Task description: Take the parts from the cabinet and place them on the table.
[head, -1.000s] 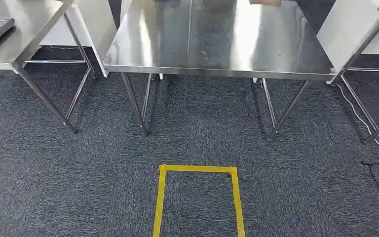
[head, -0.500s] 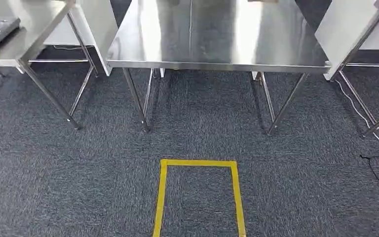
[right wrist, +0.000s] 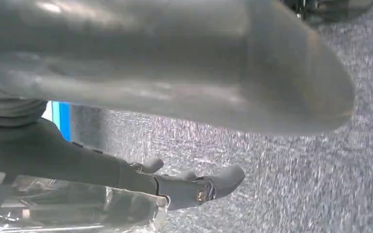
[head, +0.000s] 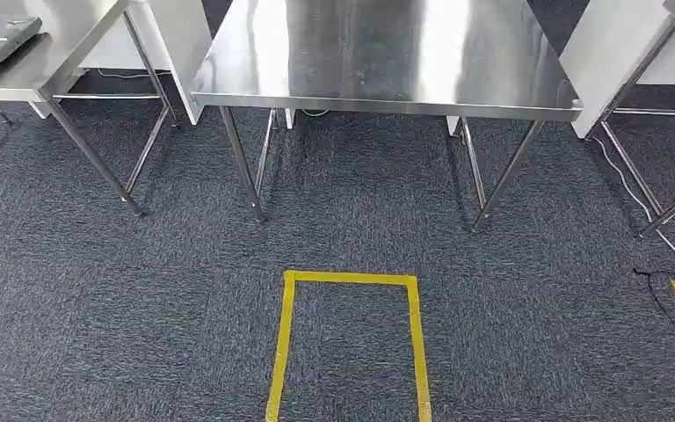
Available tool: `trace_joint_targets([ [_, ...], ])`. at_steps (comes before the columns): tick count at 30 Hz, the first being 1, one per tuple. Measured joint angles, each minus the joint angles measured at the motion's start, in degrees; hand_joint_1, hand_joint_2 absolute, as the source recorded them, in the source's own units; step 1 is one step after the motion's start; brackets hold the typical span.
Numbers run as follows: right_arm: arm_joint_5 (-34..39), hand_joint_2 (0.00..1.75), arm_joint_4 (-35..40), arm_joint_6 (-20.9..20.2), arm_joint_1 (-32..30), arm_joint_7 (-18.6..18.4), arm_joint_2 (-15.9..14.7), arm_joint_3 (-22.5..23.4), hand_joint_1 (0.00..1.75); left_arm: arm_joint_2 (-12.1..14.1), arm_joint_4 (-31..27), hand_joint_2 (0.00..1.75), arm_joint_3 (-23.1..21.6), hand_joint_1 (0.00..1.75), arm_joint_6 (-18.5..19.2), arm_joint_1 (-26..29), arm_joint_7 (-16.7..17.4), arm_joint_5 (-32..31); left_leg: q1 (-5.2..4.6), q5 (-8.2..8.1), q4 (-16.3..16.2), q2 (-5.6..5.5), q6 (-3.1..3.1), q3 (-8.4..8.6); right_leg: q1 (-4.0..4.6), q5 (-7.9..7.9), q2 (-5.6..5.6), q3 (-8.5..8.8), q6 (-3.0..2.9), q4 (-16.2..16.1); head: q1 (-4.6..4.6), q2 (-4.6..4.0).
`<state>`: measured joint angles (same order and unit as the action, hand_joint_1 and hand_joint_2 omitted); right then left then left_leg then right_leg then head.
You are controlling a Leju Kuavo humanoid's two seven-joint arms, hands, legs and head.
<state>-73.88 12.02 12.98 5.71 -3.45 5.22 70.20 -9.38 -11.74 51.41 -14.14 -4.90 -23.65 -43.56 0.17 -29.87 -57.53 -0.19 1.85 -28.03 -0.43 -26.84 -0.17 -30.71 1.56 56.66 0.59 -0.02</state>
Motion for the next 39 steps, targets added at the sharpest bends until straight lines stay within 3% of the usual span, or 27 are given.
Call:
trace_joint_targets([
  [1, 0.0, 0.0, 0.0, 0.0, 0.0, 0.0, 0.0, 0.0, 0.0, 0.0, 0.0, 0.0, 0.0, 0.0, 0.0, 0.0, 0.0, -0.2, -0.02, 0.08, 0.7, 0.01, 0.12, 0.06, 0.05, 0.32, 0.0, -0.18, 0.48, -0.1, 0.0, 0.0],
  [2, 0.0, 0.0, 0.0, 0.0, 0.0, 0.0, -0.1, 0.0, 0.0, 0.0, 0.0, 0.0, 0.0, 0.0, 0.0, 0.0, 0.0, -0.2, 0.63, 0.76, 1.6, 0.21, 0.75, 0.04, 0.51, 0.02, 0.0, -0.72, 0.69, 0.2, -0.09, 0.0],
  [3, 0.0, 0.0, 0.0, 0.0, 0.0, 0.0, -0.1, 0.0, 0.0, 0.0, 0.0, 0.0, 0.0, 0.0, 0.0, -0.1, 0.0, -0.3, 0.48, 1.35, 1.9, 0.41, 1.13, -0.29, 0.24, -1.32, 0.1, -1.48, 0.64, 1.5, -0.07, 0.0],
  [5, 0.2, 0.0, 0.0, 0.0, 0.0, -0.1, -0.1, 0.0, 0.0, 0.0, 0.0, 0.0, 0.0, 0.0, 0.0, -0.1, 0.0, -0.3, 0.32, 2.11, 1.9, 0.55, 1.6, -1.46, -0.1, -6.36, 0.12, -4.79, -0.13, 9.4, -0.3, 0.0],
  [6, 0.2, 0.0, 0.0, 0.0, 0.0, -0.1, -0.1, 0.0, 0.0, 0.0, 0.0, 0.0, 0.0, 0.0, 0.0, -0.1, 0.0, -0.3, 0.3, 2.49, 1.9, 0.69, 1.63, -2.0, -0.27, -8.28, 0.11, -6.37, -0.14, 13.7, -0.22, 0.0],
  [7, 0.2, 0.0, 0.0, 0.0, 0.0, -0.1, -0.1, 0.0, 0.0, -0.1, 0.0, 0.0, 0.0, 0.0, 0.0, -0.1, 0.0, -0.3, 0.3, 2.94, 1.8, 0.77, 1.52, -2.63, -0.33, -9.09, 0.11, -7.2, 0.35, 16.9, -0.33, 0.0],
  [9, 0.2, 0.0, 0.0, 0.0, 0.0, -0.2, -0.2, 0.0, 0.0, -0.2, 0.0, 0.0, 0.0, 0.0, 0.0, 0.0, 0.0, -0.3, 0.37, 3.64, 1.7, 0.86, 1.2, -3.58, -0.66, -7.19, 0.11, -4.91, 1.73, 15.0, -0.33, 0.0],
  [11, 0.2, 0.0, 0.0, 0.0, 0.0, -0.2, -0.4, 0.0, 0.0, -0.2, 0.0, 0.0, 0.0, 0.0, 0.0, 0.0, 0.0, -0.3, 0.51, 4.13, 1.2, 0.86, 0.7, -4.53, -1.13, -3.77, 0.06, 1.49, 3.03, 5.1, -0.33, 0.0],
  [12, 0.2, 0.0, 0.0, 0.0, 0.2, -0.2, -0.4, 0.0, 0.0, -0.2, 0.0, 0.0, 0.0, 0.0, 0.0, -0.1, 0.0, -0.3, 0.38, 4.32, 0.8, 0.87, 0.37, -4.81, -1.53, -4.04, 0.06, 4.74, 2.97, -0.4, -0.41, 0.0],
  [13, 0.2, 0.0, 0.0, 0.0, 0.3, -0.2, -0.4, 0.0, 0.0, -0.2, 0.0, 0.0, 0.0, 0.0, 0.0, -0.1, 0.0, -0.3, 0.15, 4.53, 0.6, 0.82, -0.02, -5.24, -0.75, -3.93, 0.63, 5.65, 2.1, -1.0, -0.33, 0.0],
  [14, 0.2, 0.0, 0.0, 0.0, 0.1, -0.2, -0.4, 0.0, 0.0, -0.2, 0.0, 0.0, 0.0, 0.0, 0.0, -0.1, 0.0, -0.3, -0.11, 4.84, 0.4, 0.81, -0.44, -5.19, -0.59, -3.69, 0.73, 4.49, 1.74, -0.9, -0.15, 0.0],
  [16, 0.2, 0.0, 0.0, 0.0, 0.1, -0.3, -0.4, 0.0, 0.0, -0.2, 0.0, 0.0, 0.0, 0.0, 0.0, -0.1, -0.1, -0.4, -0.01, 5.38, 0.2, 0.63, -0.65, -5.47, -0.62, -3.61, 0.69, 3.89, 1.26, -0.4, -0.13, 0.0],
  [17, 0.2, 0.0, 0.0, 0.0, 0.1, -0.4, -0.4, 0.0, 0.0, -0.2, 0.0, 0.0, 0.0, 0.0, 0.0, 0.1, -0.2, -0.4, 0.23, 5.48, 0.0, 0.51, -1.02, -5.67, -1.35, -3.09, 0.51, 3.51, 0.4, -0.8, -0.17, 0.0],
  [18, 0.3, 0.0, 0.0, 0.0, 0.2, -0.4, -0.3, 0.0, 0.0, -0.2, 0.0, 0.0, 0.0, 0.0, 0.0, 0.1, -0.3, -0.4, 0.46, 3.43, -1.1, 0.38, -1.31, -6.36, -1.41, -2.64, 0.29, 3.22, -0.24, -0.7, -0.28, 0.0],
  [20, 0.3, 0.0, 0.0, 0.0, 0.2, -0.4, -0.4, 0.0, 0.0, -0.2, 0.0, 0.0, 0.0, 0.0, 0.0, 0.1, -0.4, -0.4, 0.54, -3.83, -8.1, 0.27, -1.69, -8.52, -1.13, -1.57, 0.13, 2.14, -1.71, -0.7, 0.09, 0.0],
  [21, 0.3, 0.0, 0.0, 0.0, 0.2, -0.4, -0.4, 0.0, 0.0, -0.2, 0.0, 0.0, 0.0, 0.0, 0.0, 0.1, -0.5, -0.4, 0.58, -6.22, -12.3, 0.27, -1.87, -9.76, -0.94, -1.36, 0.1, 1.61, -1.83, -0.6, -0.02, 0.0],
  [22, 0.3, 0.0, 0.0, 0.0, 0.1, -0.4, -0.4, 0.0, 0.0, -0.2, 0.0, 0.0, 0.0, 0.0, 0.0, 0.1, -0.5, -0.4, 0.6, -7.18, -16.0, 0.27, -2.03, -10.68, -0.79, -0.82, 0.07, 0.91, -1.93, -0.6, 0.05, 0.0],
  [23, 0.3, 0.0, 0.0, 0.0, 0.1, -0.4, -0.4, 0.0, 0.0, -0.2, 0.0, 0.0, 0.0, 0.0, -0.1, 0.2, -0.5, -0.4, 0.61, -6.51, -17.5, 0.28, -2.05, -10.64, -0.68, -0.36, 0.04, 0.34, -1.87, -0.5, 0.07, 0.0],
  [24, 0.3, 0.0, 0.0, 0.0, 0.1, -0.4, -0.4, 0.0, 0.0, -0.2, 0.0, 0.0, 0.0, 0.0, -0.2, 0.2, -0.5, -0.4, 0.63, -4.44, -16.2, 0.28, -1.97, -9.26, -0.65, 0.02, 0.08, -0.22, -1.69, -0.5, 0.04, 0.0],
  [26, 0.4, 0.0, 0.0, 0.0, 0.0, -0.3, -0.3, 0.0, 0.0, -0.2, 0.0, 0.0, 0.0, 0.0, -0.2, 0.1, -0.7, -0.5, 0.62, -0.9, -8.0, 0.28, -1.59, -3.71, -0.63, 0.49, 0.13, -0.61, -1.32, -0.5, 0.11, 0.0],
  [27, 0.5, 0.0, 0.0, 0.0, 0.0, -0.3, -0.3, 0.0, 0.0, -0.2, 0.0, 0.0, 0.0, 0.0, -0.3, 0.1, -0.7, -0.6, 0.6, -0.01, -2.3, 0.08, -1.09, 0.03, -0.63, 0.67, 0.16, -0.59, -1.05, -0.4, 0.11, 0.0],
  [28, 0.5, 0.0, 0.0, 0.0, 0.0, -0.2, -0.1, 0.0, 0.0, 0.0, 0.0, 0.0, 0.0, 0.0, -0.3, 0.1, -0.7, -0.6, 0.34, -0.27, 0.8, -0.12, -0.71, 1.95, -0.25, 0.82, 0.15, -0.91, -0.79, -0.2, 0.11, 0.0],
  [31, 0.5, 0.0, 0.0, 0.0, 0.2, -0.1, -0.1, 0.0, 0.0, 0.1, 0.0, 0.0, 0.0, 0.0, -0.3, 0.1, -0.8, -0.7, -0.01, -0.53, 2.0, 0.01, -0.41, 1.43, -0.2, 1.75, 0.02, -1.48, 0.49, -0.3, 0.2, 0.0],
  [32, 0.5, 0.0, 0.0, 0.1, 0.2, -0.1, -0.1, 0.0, 0.0, 0.0, 0.0, 0.0, 0.0, 0.0, -0.3, 0.1, -0.9, -0.7, 0.19, -0.37, 2.3, 0.03, -0.91, 1.3, 0.64, 1.1, 0.0, -1.85, -0.58, -0.2, -0.09, 0.0],
  [33, 0.5, 0.0, 0.0, 0.1, 0.1, -0.1, -0.1, 0.0, 0.0, 0.0, 0.0, 0.0, 0.0, 0.0, -0.3, 0.2, -1.0, -0.7, -0.21, -0.29, 2.3, 0.0, -0.79, 1.18, 0.41, 1.66, 0.0, -2.22, -0.77, -0.2, -0.04, 0.0],
  [36, 0.5, 0.0, 0.0, 0.2, 0.1, -0.2, 0.0, 0.0, 0.0, 0.1, 0.0, 0.0, 0.0, 0.0, -0.3, 0.2, -1.1, -0.7, -0.93, 0.14, 2.1, 0.1, -0.01, 0.72, -0.09, 2.46, 0.06, -2.21, 0.5, -0.4, -0.02, 0.0],
  [39, 0.5, 0.0, 0.0, 0.2, 0.0, -0.2, 0.0, 0.0, 0.0, 0.1, 0.0, 0.0, 0.0, 0.0, -0.4, 0.2, -1.1, -0.7, -1.15, 0.44, 1.9, 0.2, 0.4, 0.29, -0.29, 2.89, 0.16, -2.52, 0.72, -0.4, -0.02, 0.0],
])
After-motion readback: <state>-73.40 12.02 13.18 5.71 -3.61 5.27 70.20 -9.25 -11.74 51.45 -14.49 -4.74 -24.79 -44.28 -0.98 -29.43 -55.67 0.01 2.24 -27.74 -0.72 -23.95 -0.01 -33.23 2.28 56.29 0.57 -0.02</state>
